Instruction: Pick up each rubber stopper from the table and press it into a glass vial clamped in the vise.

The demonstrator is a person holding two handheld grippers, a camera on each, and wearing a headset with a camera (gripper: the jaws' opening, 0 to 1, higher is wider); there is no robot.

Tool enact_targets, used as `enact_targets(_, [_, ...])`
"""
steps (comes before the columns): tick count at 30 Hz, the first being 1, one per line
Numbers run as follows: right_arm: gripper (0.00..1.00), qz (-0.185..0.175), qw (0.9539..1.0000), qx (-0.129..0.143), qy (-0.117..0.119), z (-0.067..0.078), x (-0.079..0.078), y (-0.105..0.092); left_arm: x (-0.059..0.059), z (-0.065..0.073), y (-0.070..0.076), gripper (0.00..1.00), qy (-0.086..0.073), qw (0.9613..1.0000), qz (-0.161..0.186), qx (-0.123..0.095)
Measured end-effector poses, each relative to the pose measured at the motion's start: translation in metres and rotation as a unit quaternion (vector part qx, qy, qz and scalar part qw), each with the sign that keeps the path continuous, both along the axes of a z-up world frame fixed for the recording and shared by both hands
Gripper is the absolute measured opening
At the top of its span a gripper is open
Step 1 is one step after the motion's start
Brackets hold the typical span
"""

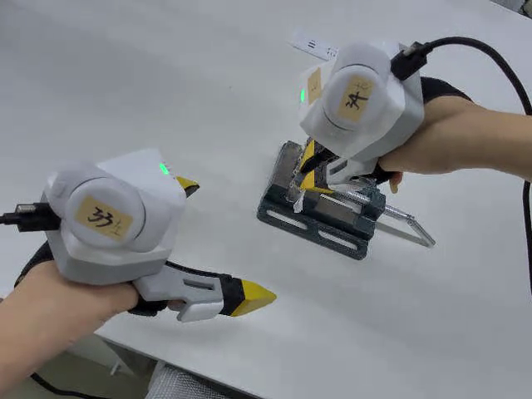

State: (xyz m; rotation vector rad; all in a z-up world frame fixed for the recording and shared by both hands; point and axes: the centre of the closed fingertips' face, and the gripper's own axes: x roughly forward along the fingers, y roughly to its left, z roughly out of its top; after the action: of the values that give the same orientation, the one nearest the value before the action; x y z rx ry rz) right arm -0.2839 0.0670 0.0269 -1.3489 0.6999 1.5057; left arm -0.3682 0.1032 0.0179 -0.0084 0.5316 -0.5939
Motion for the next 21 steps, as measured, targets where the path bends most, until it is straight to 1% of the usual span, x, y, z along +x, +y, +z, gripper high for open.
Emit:
enact_targets(1, [0.04, 0.011, 0.9999, 0.002, 0.001, 0.0002, -0.0005, -0.0003, -0.0001, 0.0, 0.0005, 0.95, 0.0, 1.0, 0.001, 0.0])
enact_targets(2, [0.04, 0.006, 1.0, 0.004, 0.004, 0.0003, -0.0004, -0.0003, -0.0003, -0.0001, 0.0009, 0.95, 0.001, 1.0, 0.001, 0.0])
enact_targets(3, [0.04, 0.011, 0.9999, 0.004, 0.003, 0.0, -0.0012, -0.0004, -0.0005, -0.0003, 0.0011, 0.95, 0.001, 1.0, 0.002, -0.001])
enact_targets(4, [0.05, 0.032, 0.9995, 0.003, -0.003, 0.0002, -0.0016, -0.0002, -0.0009, -0.0008, 0.0019, 0.95, 0.002, 1.0, 0.002, 0.0])
enact_targets(5, [0.05, 0.022, 0.9998, 0.004, 0.0, -0.0002, -0.0014, -0.0006, -0.0012, -0.0012, 0.0023, 0.95, 0.003, 1.0, 0.002, 0.001])
enact_targets(6, [0.05, 0.022, 0.9997, 0.003, 0.0, -0.0002, -0.0013, -0.0006, -0.0014, -0.0012, 0.0023, 0.95, 0.003, 1.0, 0.002, 0.001])
enact_targets(10, [0.05, 0.035, 0.9994, 0.004, -0.001, 0.0016, -0.0017, 0.0006, -0.0016, -0.0009, 0.0013, 0.95, 0.005, 1.0, 0.002, 0.0])
enact_targets(21, [0.06, 0.046, 0.9989, 0.007, -0.009, 0.0001, 0.0004, 0.0013, -0.0017, -0.001, 0.0009, 0.94, 0.005, 1.0, 0.0, -0.002])
